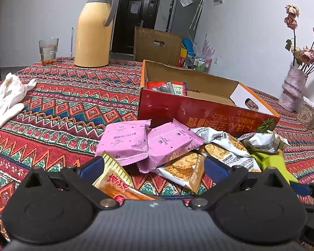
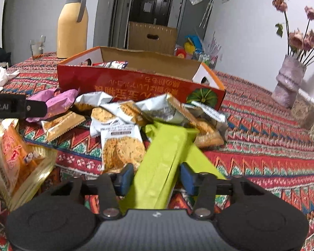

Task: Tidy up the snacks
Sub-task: 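Move back to the pile and grasp the lime-green bar with the right gripper, then grasp the pink biscuit packet with the left gripper and lift it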

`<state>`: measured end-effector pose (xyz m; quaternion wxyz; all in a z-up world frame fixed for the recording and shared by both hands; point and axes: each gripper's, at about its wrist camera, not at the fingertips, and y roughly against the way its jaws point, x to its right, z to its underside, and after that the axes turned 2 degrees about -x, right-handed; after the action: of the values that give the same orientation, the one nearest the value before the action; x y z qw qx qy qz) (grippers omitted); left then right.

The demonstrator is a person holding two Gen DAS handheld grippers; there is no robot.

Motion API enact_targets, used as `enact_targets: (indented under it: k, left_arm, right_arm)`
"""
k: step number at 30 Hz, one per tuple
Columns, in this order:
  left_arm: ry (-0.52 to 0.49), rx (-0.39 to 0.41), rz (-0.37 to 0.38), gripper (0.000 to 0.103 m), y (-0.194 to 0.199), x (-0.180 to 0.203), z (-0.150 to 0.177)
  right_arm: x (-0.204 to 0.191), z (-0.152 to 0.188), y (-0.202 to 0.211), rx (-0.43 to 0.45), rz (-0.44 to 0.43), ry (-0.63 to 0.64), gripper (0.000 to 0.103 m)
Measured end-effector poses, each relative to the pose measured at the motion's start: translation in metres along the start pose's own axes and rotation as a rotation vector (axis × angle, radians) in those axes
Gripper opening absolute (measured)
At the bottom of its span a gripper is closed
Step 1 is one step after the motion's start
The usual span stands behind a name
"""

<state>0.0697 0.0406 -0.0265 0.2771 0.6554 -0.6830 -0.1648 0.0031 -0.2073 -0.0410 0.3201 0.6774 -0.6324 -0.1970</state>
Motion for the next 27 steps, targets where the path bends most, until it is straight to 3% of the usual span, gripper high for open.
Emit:
enact_targets:
  k: [6, 11, 15, 21, 27]
  left_arm:
    - [-0.007, -0.006, 0.0, 0.103, 0.006, 0.001, -0.002]
    - [0.011, -0.018, 0.003, 0.103, 0.011, -0.006, -0.012]
    - [0.015, -0.008, -0.04, 0.103, 0.014, -0.015, -0.024]
    - [0.018, -0.034, -0.104, 0.103, 0.005, -0.028, -0.047]
    - [0.028, -0.106, -0.117, 0.103, -0.022, -0.033, -0.055]
  right_arm:
    - [0.012, 0.005, 0.008, 0.009, -0.037, -0.051, 0.036]
    - [0.024, 0.004, 0.023, 0.071, -0.069, -0.092, 0.035]
    - [0.036, 0.003, 0.035, 0.125, -0.077, -0.122, 0.035]
    - [0.06, 0.0, 0.045, 0.192, -0.051, -0.173, 0.035]
    - [0.086, -0.005, 0.036, 0.214, -0.012, -0.225, 0.035]
